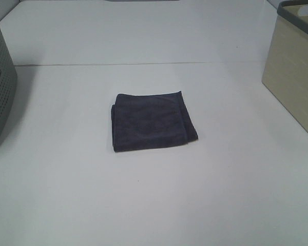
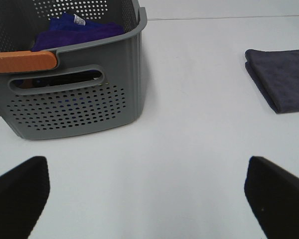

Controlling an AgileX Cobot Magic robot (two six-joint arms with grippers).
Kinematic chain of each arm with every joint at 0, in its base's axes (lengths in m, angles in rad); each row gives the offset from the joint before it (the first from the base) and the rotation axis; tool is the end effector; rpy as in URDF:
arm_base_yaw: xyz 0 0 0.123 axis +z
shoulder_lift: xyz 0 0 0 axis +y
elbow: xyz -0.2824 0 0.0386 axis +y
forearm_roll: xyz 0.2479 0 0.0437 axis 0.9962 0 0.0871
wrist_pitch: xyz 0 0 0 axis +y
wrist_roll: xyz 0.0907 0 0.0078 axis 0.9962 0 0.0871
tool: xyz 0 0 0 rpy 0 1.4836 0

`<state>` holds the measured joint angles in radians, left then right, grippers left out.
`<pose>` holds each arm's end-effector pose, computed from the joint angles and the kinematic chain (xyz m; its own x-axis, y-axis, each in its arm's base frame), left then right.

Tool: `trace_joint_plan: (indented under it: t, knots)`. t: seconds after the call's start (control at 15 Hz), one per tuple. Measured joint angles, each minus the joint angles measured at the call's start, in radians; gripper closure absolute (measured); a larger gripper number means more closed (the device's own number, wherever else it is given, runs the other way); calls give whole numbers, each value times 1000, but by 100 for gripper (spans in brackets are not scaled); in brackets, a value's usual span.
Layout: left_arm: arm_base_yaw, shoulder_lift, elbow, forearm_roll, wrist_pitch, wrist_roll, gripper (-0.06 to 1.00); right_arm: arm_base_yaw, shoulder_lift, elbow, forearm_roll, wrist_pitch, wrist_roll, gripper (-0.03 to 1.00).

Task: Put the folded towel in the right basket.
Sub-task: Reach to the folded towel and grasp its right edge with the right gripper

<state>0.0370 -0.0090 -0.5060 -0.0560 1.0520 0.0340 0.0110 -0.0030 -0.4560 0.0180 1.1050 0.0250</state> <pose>-0.0065 -0.0047 0.2796 -0.4338 -0.0099 -0.9009 0.0095 0.9998 -0.0155 -0.0025 0.0014 0.2614 -0.5306 0.0272 -0.8472 -0.0071 0.9993 0.0366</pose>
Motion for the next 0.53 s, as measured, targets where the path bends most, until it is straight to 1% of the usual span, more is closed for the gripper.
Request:
trace_joint_plan:
  t: [0.53]
  knots:
    - [0, 0, 0, 0, 0, 0, -5, 0, 0, 0, 0, 0, 0, 1]
